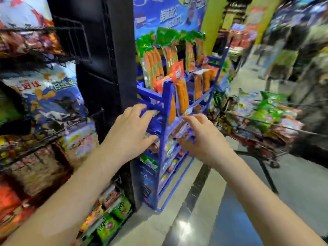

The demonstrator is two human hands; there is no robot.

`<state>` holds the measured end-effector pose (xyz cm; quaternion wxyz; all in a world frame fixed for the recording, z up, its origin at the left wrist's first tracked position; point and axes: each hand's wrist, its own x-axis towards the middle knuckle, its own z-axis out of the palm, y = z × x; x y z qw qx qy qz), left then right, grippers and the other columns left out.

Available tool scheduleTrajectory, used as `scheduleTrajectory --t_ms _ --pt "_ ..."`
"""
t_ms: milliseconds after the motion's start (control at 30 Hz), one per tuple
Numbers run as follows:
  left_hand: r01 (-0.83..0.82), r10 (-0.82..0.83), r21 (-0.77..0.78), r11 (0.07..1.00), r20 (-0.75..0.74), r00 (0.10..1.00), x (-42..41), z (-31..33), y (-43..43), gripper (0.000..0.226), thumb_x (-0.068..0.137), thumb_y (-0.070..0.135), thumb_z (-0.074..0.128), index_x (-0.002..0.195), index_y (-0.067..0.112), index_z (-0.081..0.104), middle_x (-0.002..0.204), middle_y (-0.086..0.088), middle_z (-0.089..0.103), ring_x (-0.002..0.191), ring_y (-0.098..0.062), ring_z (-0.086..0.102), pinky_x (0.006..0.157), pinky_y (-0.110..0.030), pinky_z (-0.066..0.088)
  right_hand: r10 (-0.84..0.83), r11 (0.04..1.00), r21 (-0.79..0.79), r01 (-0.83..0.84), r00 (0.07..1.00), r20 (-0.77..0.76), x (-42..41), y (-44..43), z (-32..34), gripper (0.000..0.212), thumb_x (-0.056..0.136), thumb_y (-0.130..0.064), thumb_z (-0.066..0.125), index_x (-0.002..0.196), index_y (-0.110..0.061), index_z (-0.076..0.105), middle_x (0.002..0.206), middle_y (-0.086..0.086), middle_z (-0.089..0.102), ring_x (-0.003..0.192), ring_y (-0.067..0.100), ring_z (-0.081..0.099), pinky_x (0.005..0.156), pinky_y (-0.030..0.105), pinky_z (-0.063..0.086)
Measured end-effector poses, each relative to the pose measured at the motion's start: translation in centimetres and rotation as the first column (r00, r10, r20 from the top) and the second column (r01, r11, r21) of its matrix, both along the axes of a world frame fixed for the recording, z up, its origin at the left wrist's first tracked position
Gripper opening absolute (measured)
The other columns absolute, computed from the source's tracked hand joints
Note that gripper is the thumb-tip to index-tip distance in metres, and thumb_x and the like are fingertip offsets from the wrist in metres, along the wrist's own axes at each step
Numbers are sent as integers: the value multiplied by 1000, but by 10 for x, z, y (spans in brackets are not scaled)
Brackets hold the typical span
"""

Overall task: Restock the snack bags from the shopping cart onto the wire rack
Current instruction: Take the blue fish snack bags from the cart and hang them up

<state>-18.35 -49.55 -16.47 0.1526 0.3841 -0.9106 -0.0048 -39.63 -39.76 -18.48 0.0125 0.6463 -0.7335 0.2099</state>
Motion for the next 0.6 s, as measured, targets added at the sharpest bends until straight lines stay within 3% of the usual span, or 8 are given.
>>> scheduleTrajectory --t_ms 233,600 --pt "271 -270 9 963 -17 963 -134 -11 44 76 86 48 75 151 20 46 152 -13 42 139 -36 42 110 -48 41 -297 954 -29 298 954 49 -108 100 1 67 88 -43 75 145 -18 51 140 7 50 126 28 56 102 41 50" --pt "410 -411 24 912 23 911 -367 -17 119 77 93 52 67 158 26 34 160 -6 31 146 -30 33 114 -46 37 -494 866 -31 499 865 90 -301 208 -7 67 92 -46 69 150 -22 45 146 1 46 133 22 49 106 43 47"
